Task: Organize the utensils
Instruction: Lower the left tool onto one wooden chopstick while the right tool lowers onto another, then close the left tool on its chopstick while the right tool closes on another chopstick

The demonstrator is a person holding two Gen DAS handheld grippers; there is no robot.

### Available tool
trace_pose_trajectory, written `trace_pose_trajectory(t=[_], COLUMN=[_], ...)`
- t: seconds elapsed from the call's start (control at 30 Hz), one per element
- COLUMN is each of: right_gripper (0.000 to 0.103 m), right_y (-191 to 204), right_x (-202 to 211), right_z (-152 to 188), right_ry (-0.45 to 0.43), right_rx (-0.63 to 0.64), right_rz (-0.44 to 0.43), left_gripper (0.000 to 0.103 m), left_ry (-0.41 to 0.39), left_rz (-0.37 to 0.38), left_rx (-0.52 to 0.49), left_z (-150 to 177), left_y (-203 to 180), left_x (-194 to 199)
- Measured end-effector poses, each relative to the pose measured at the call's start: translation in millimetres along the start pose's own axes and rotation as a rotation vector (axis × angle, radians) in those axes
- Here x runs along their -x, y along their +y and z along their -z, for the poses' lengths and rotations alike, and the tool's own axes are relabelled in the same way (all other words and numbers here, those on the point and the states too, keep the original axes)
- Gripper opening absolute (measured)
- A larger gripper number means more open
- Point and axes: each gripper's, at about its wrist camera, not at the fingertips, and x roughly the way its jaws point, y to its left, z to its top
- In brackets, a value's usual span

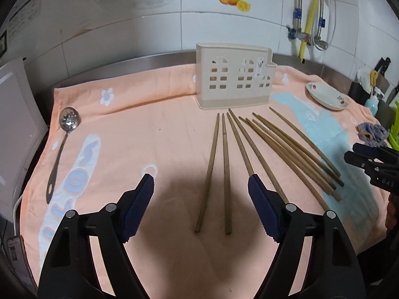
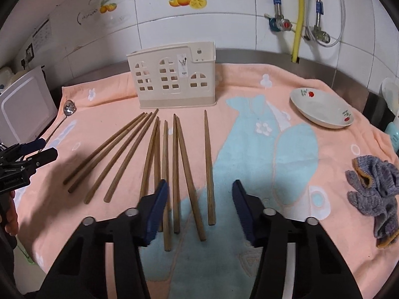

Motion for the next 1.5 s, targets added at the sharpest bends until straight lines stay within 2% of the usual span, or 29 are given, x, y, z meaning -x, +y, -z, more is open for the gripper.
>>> trace_pose_trajectory(t=[0.1, 0.2, 0.37, 0.43, 0.47, 0.5, 0.6, 0.7, 1.13, 1.5], right_gripper=[0.042, 0.031, 0.02, 0.011, 0.009, 0.009, 0.008, 0.007, 0.007, 0.007], right_y=[-1, -2, -1, -2, -2, -3, -4, -5, -6, -7], right_x=[-8, -16, -26, -31, -33, -34, -38, -42, -49, -50], right_z=[0, 1, 1, 1, 2, 2, 2, 2, 2, 3], right_ry=[0.015, 0.034, 0.051, 0.062, 0.066, 0.07, 0.079, 0.091, 0.101, 0.101], right_rx=[-0.004, -0.006, 0.0, 0.0, -0.003, -0.005, -0.007, -0.006, -0.005, -0.002], right_rz=[-0.005, -0.017, -0.031, -0.033, -0.035, -0.035, -0.035, -0.034, -0.031, -0.032], left_gripper=[0.074, 0.072, 0.062, 0.054, 0.052, 0.046, 0.043, 0.036, 0.035, 0.037], left_ry=[0.02, 0.039, 0.069, 0.082, 0.091, 0.098, 0.113, 0.127, 0.188, 0.218], left_rz=[0.014, 0.028, 0.053, 0.055, 0.058, 0.061, 0.063, 0.076, 0.09, 0.108], left_rx=[-0.01, -0.007, -0.006, -0.014, -0.016, -0.015, -0.015, -0.016, -0.012, -0.052], left_z=[0, 0, -2, -2, -2, -2, -1, -1, 1, -1], left_y=[-3, -2, -1, -2, -2, -1, -2, -1, 4, 4], left_x=[-9, -18, -33, -39, -42, -45, -53, -59, -82, -88])
